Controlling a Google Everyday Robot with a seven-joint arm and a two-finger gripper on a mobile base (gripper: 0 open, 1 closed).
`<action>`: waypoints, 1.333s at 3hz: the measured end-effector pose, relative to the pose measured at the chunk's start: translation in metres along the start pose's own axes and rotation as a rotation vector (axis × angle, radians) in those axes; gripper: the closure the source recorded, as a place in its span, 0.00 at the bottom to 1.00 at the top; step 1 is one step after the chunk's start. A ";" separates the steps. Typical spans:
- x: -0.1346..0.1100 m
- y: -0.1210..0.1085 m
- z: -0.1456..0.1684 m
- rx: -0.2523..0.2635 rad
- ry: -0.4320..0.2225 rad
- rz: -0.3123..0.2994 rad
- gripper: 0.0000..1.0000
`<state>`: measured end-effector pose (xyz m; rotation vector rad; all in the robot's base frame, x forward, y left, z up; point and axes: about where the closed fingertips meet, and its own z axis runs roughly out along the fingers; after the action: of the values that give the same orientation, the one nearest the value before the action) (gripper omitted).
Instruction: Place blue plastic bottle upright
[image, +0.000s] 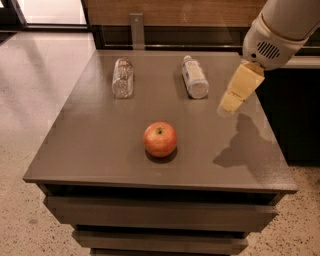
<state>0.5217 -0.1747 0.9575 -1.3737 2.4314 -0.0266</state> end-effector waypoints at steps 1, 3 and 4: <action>-0.013 -0.017 0.012 -0.015 -0.016 0.076 0.00; -0.058 -0.050 0.042 -0.020 -0.038 0.272 0.00; -0.087 -0.055 0.055 0.000 -0.038 0.386 0.00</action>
Offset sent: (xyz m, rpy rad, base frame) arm 0.0979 0.0247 -0.0217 0.1530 0.0756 -0.2853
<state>0.6250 -0.1230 0.9413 -0.8756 2.6190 0.0936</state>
